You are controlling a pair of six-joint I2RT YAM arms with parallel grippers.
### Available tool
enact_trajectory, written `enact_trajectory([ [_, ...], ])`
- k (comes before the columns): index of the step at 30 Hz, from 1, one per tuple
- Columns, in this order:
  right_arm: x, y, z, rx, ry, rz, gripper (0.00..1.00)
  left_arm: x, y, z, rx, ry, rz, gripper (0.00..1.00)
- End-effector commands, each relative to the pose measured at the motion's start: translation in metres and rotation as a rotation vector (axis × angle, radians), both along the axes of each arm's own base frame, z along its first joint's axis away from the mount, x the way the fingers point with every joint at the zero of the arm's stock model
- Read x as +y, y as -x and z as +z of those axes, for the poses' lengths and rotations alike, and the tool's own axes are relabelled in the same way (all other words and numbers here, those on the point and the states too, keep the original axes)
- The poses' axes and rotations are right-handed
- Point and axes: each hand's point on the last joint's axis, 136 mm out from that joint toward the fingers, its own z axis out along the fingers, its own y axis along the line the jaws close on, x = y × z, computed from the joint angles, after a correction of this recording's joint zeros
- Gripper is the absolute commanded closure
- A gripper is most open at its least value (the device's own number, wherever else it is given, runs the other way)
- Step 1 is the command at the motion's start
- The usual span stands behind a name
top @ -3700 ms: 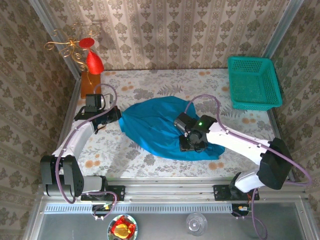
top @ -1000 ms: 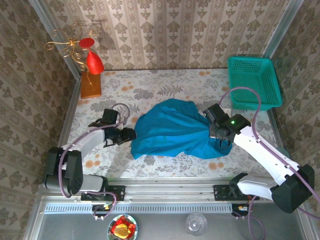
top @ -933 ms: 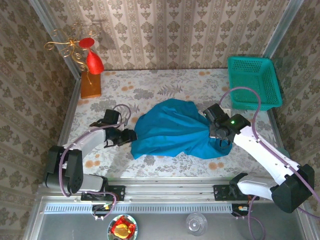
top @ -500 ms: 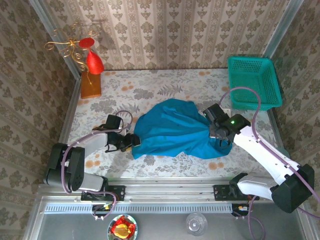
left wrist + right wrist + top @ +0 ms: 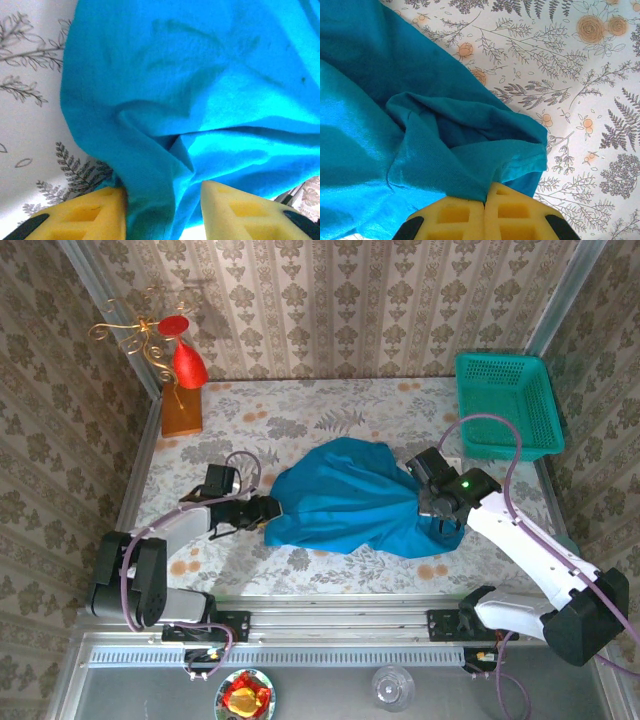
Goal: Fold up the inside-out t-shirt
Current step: Flatten out the T-shirt at the center of the table.
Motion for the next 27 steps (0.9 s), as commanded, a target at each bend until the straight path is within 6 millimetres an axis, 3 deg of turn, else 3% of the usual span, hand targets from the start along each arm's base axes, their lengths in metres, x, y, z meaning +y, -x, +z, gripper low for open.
enact_trajectory([
  [1,-0.002,0.001,0.005,-0.011,-0.007,-0.002,1.0,0.002,-0.014,0.007,-0.046,-0.004,-0.005,0.55],
  [4,-0.002,0.001,0.005,-0.008,-0.003,0.001,1.0,0.005,-0.023,-0.002,-0.051,-0.025,-0.003,0.52],
  [7,-0.001,0.0,0.005,-0.007,-0.001,0.002,1.0,-0.004,-0.024,-0.003,-0.03,0.031,-0.033,0.53],
  [16,-0.002,-0.001,0.006,-0.007,0.006,0.0,1.0,0.003,-0.028,-0.014,-0.027,-0.045,-0.058,0.6],
  [23,-0.002,-0.002,0.007,0.001,0.017,0.006,1.0,0.0,-0.033,-0.007,-0.048,-0.048,-0.105,0.56],
  [27,-0.003,-0.001,0.007,0.0,0.02,0.005,1.0,0.002,-0.027,-0.002,-0.041,-0.063,-0.12,0.61],
])
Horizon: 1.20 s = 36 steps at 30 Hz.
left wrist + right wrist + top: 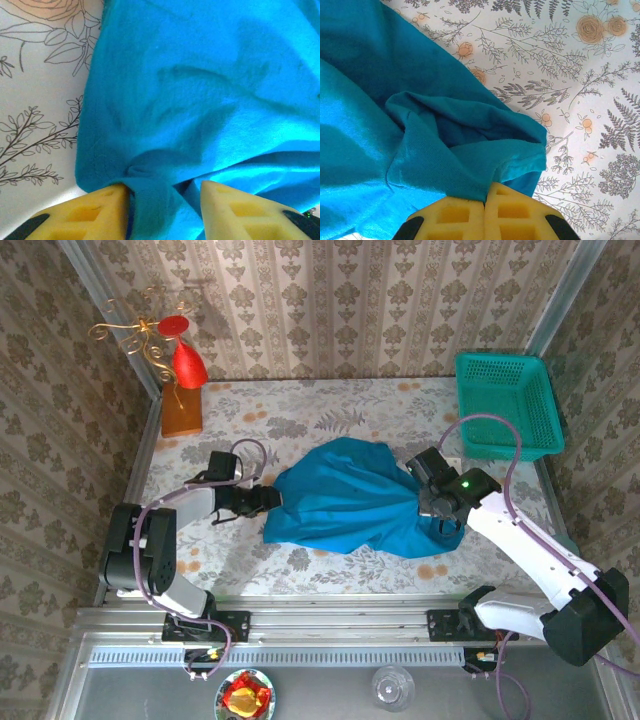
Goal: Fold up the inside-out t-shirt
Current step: Flatten out the T-shirt at the center of the table.
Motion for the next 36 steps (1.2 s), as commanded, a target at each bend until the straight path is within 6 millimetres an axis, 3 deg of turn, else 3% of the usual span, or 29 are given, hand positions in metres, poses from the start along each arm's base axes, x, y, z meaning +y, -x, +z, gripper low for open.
enact_trajectory([
  [1,-0.003,-0.002,0.008,-0.003,0.017,0.001,1.0,0.004,0.006,0.008,0.0,-0.025,-0.03,0.63],
  [9,-0.003,-0.002,0.009,-0.007,0.019,0.0,1.0,-0.001,0.019,0.017,0.004,-0.031,-0.066,0.77],
  [13,-0.004,-0.003,0.013,-0.018,0.018,-0.001,1.0,0.001,0.015,0.021,-0.016,-0.059,-0.053,0.92],
  [15,-0.005,-0.005,0.02,-0.039,0.021,-0.001,1.0,0.005,0.007,0.034,-0.066,-0.077,-0.029,0.96],
  [18,-0.01,-0.012,0.044,-0.108,0.041,-0.004,1.0,0.012,-0.014,0.076,-0.191,-0.085,0.017,1.0],
  [21,-0.016,-0.021,0.079,-0.205,0.056,-0.014,1.0,0.023,-0.035,0.14,-0.356,-0.053,0.078,1.0],
  [24,-0.021,-0.033,0.118,-0.322,0.059,-0.015,1.0,0.034,-0.047,0.223,-0.568,-0.006,0.122,1.0],
  [26,-0.022,-0.04,0.147,-0.411,0.052,-0.009,1.0,0.046,-0.05,0.29,-0.739,0.014,0.16,1.0],
  [29,-0.026,-0.047,0.196,-0.553,0.061,-0.004,1.0,0.058,-0.044,0.369,-0.941,0.02,0.197,1.0],
  [32,-0.039,-0.045,0.264,-0.714,0.133,0.023,1.0,0.057,-0.041,0.409,-1.044,0.043,0.194,1.0],
  [36,-0.068,-0.02,0.362,-0.922,0.267,-0.022,1.0,0.046,-0.051,0.412,-1.047,0.137,0.171,1.0],
])
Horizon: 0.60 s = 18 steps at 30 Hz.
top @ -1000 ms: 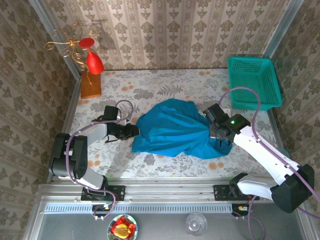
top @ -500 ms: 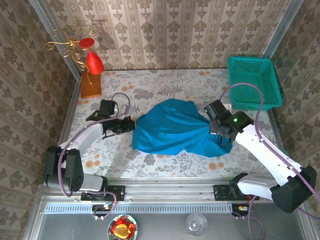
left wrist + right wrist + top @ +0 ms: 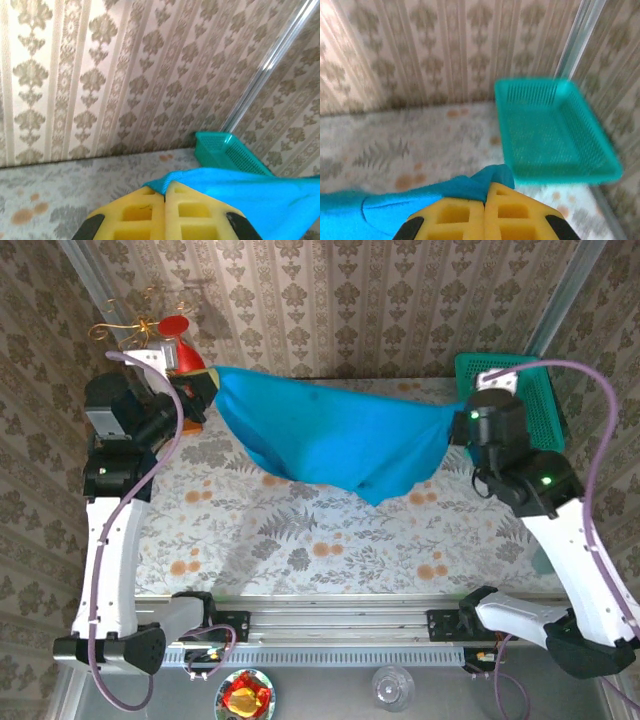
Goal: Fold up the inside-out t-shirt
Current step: Flatten out the T-shirt at the center of the table.
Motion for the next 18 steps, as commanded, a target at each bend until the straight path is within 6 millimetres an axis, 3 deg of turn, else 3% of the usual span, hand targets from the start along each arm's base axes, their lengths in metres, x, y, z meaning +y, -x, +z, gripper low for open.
enact_trajectory([
  [1,-0.047,0.037,0.107,-0.254,0.139,-0.154,1.0,-0.008,-0.019,-0.016,0.046,0.06,-0.046,1.0],
  [3,-0.057,0.051,0.139,-0.316,0.153,-0.185,1.0,-0.012,-0.023,-0.019,0.048,0.098,-0.064,1.0],
  [6,-0.052,0.05,0.145,-0.342,0.131,-0.157,1.0,-0.012,-0.022,-0.007,0.014,0.136,-0.066,1.0],
  [9,-0.024,0.022,0.108,-0.275,0.076,-0.042,1.0,0.0,-0.009,0.048,-0.092,0.108,-0.034,1.0],
  [12,0.005,-0.004,0.067,-0.189,-0.012,0.054,1.0,0.01,0.015,0.118,-0.241,0.059,0.009,1.0],
  [14,0.012,-0.01,0.057,-0.167,-0.038,0.07,1.0,0.009,0.024,0.139,-0.29,0.053,0.004,1.0],
  [16,-0.004,-0.001,0.073,-0.191,-0.004,0.007,1.0,0.005,0.016,0.124,-0.252,0.055,-0.008,1.0],
  [18,-0.029,0.02,0.103,-0.255,0.05,-0.088,1.0,0.001,-0.005,0.081,-0.144,0.065,-0.014,1.0],
])
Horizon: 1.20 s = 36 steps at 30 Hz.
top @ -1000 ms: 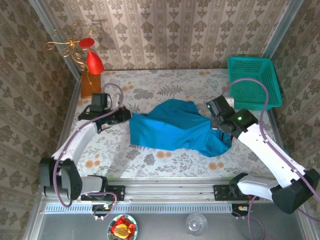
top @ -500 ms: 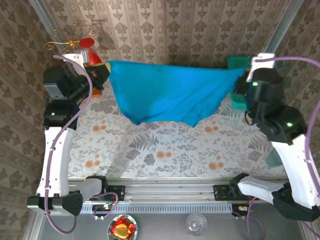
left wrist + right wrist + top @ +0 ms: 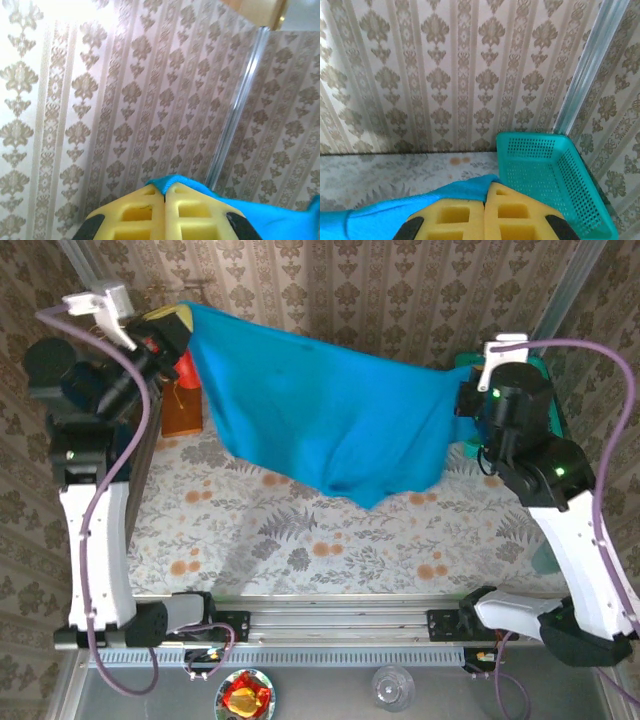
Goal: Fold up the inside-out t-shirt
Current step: Flatten out the T-shirt at the center of the table.
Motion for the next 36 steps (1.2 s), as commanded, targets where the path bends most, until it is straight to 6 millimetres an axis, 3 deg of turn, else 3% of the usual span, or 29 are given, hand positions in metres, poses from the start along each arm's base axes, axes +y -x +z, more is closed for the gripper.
enact_trajectory([
  [1,-0.054,0.057,0.079,-0.214,-0.003,-0.177,1.0,-0.004,-0.045,-0.078,0.205,0.003,-0.001,1.0],
  [4,-0.089,0.097,0.118,-0.298,0.06,-0.318,1.0,-0.012,-0.061,-0.134,0.318,0.077,-0.07,1.0],
  [6,-0.089,0.098,0.119,-0.298,0.072,-0.316,1.0,-0.015,-0.063,-0.14,0.322,0.12,-0.105,1.0],
  [8,-0.072,0.078,0.095,-0.244,0.054,-0.244,1.0,-0.011,-0.061,-0.123,0.301,0.11,-0.104,1.0],
  [12,-0.021,0.025,0.021,-0.063,-0.032,-0.061,1.0,0.011,-0.03,-0.036,0.144,0.006,0.016,1.0],
  [14,-0.015,0.018,0.007,-0.027,-0.043,-0.049,1.0,0.011,-0.014,-0.017,0.09,-0.026,0.028,1.0],
  [20,-0.032,0.043,0.029,-0.106,-0.065,-0.08,1.0,0.013,-0.02,-0.059,0.176,-0.007,0.026,1.0],
  [31,-0.03,0.087,0.04,-0.179,-0.168,0.064,1.0,0.028,0.023,-0.044,0.119,-0.014,0.132,1.0],
  [33,-0.029,0.088,0.046,-0.191,-0.168,0.072,1.0,0.029,0.021,-0.045,0.129,-0.012,0.135,1.0],
  [36,-0.022,0.073,0.047,-0.171,-0.137,0.073,1.0,0.03,0.0,-0.06,0.184,-0.015,0.144,1.0],
])
